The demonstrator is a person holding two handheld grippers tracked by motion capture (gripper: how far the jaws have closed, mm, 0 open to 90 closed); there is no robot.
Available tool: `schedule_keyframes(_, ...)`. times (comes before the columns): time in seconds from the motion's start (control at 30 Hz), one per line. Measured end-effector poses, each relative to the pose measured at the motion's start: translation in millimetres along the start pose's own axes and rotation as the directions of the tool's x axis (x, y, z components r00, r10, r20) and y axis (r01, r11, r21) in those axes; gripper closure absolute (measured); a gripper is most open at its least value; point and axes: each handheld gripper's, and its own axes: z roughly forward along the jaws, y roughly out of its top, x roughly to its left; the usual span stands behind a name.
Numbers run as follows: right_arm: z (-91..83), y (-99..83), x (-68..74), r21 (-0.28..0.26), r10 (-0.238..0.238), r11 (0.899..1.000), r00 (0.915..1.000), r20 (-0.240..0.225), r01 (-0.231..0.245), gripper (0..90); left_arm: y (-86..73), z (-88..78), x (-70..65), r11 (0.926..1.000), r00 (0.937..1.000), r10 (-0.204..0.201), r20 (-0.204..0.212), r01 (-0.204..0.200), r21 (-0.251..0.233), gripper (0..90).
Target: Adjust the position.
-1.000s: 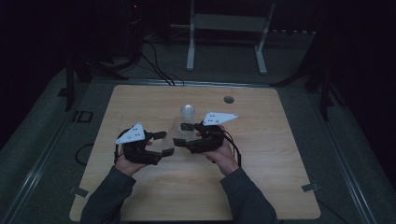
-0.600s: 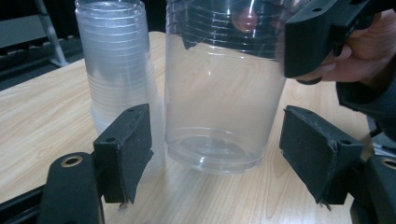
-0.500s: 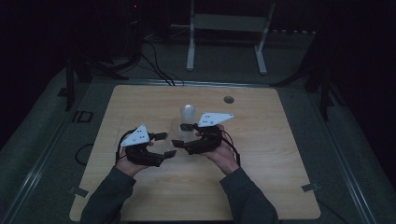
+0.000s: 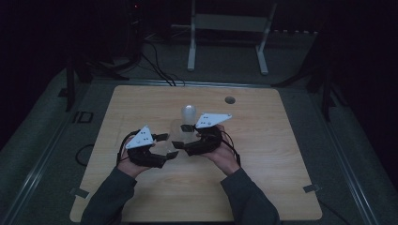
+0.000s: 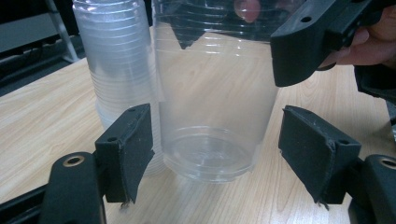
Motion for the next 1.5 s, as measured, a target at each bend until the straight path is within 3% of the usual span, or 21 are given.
schedule_keyframes(0.33,4.0,5.3,8.8,0.037,-0.058,0.998,0.9981,0.021,0.057,29.2,-1.1,6.2,-2.7,0.9991,0.9997,0.009,-0.025,-0.008,0.042,31.7)
schedule_keyframes(0.7,4.8,4.7,9.9,0.033,-0.06,0.998,0.9982,0.003,0.059,27.8,-1.8,7.3,-2.2,0.9991,1.0,0.001,-0.008,-0.001,0.042,40.2)
schedule_keyframes(1.03,0.4,2.1,6.9,-0.035,-0.013,0.999,0.9987,-0.048,0.012,20.1,-2.7,5.6,0.0,0.9996,0.9994,-0.028,0.018,0.028,0.008,40.6)
schedule_keyframes(1.5,-3.8,-2.8,2.5,-0.149,0.032,0.988,0.9941,-0.104,-0.047,19.8,-3.5,7.0,0.6,0.9977,0.9966,-0.056,0.06,0.058,-0.034,40.7)
